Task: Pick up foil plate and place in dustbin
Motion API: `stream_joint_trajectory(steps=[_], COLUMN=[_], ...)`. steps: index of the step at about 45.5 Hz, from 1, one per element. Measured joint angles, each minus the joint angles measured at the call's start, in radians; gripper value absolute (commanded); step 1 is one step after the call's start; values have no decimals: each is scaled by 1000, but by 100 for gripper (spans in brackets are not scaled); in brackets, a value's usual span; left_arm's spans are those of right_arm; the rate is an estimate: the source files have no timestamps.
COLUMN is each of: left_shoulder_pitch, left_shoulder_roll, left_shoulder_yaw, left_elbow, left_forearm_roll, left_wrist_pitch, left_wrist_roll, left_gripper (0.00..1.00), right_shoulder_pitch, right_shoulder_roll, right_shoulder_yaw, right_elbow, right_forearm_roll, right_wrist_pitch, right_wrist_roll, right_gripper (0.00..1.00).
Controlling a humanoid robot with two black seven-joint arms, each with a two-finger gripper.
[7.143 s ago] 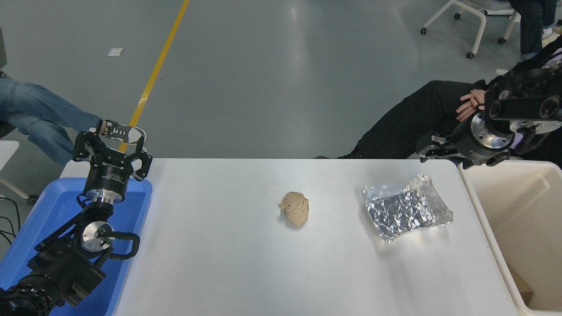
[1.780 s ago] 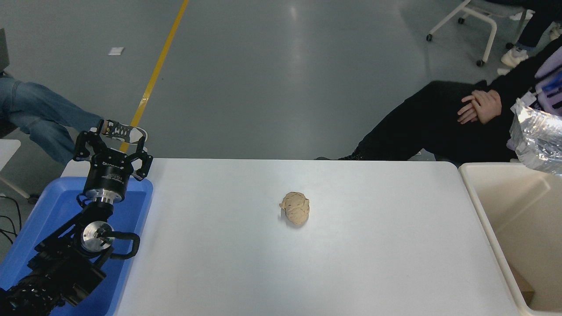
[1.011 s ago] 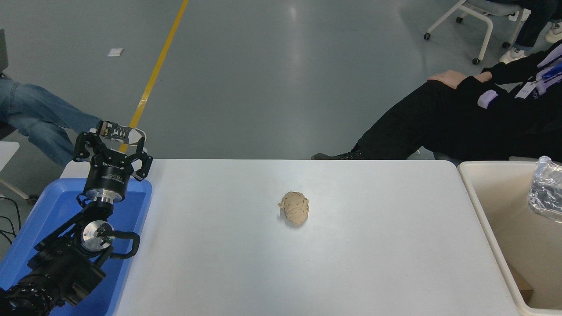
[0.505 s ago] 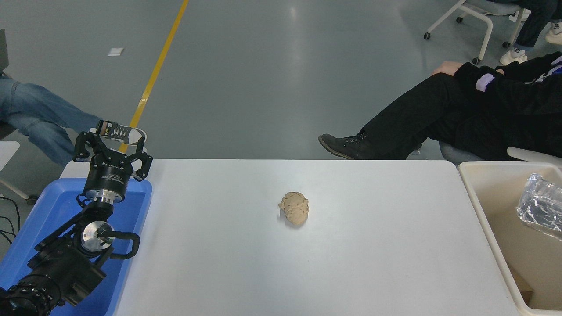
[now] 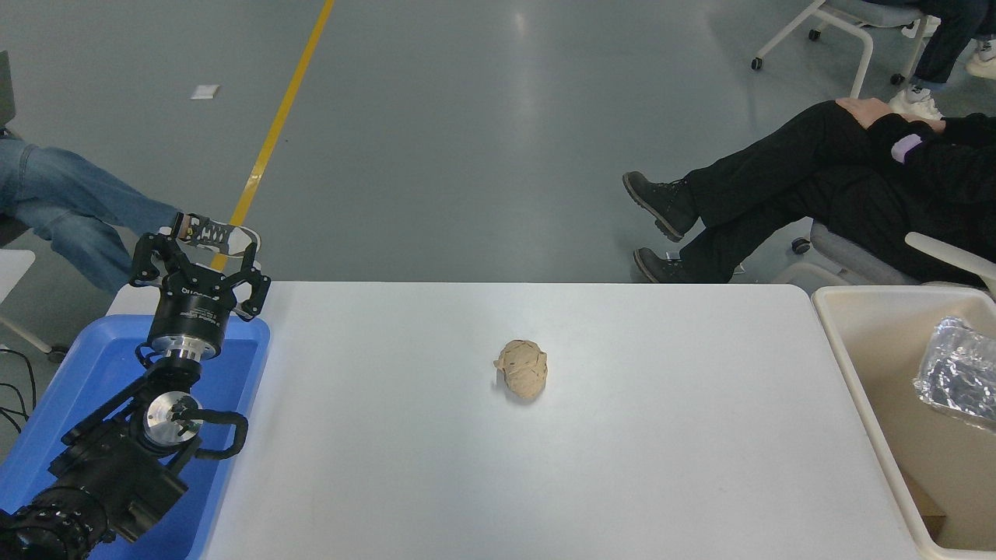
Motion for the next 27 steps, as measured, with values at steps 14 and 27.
stream_joint_trajectory(steps=[14, 27], left_shoulder_pitch=[0, 0], left_shoulder_roll=[0, 0], left_shoulder_yaw=[0, 0], left_elbow=[0, 0], left_forearm_roll=[0, -1], left_wrist_pitch=[0, 0], left_wrist_roll=[0, 0], left_gripper=[99, 99], right_shoulder_pitch=[-2, 58], right_shoulder_roll=[3, -70], right_shoulder_yaw=[1, -7], right_elbow=[18, 190], right_forearm_roll=[-9, -18], right_wrist_pitch=[-90, -110], right_wrist_roll=[3, 6], right_gripper=[78, 81])
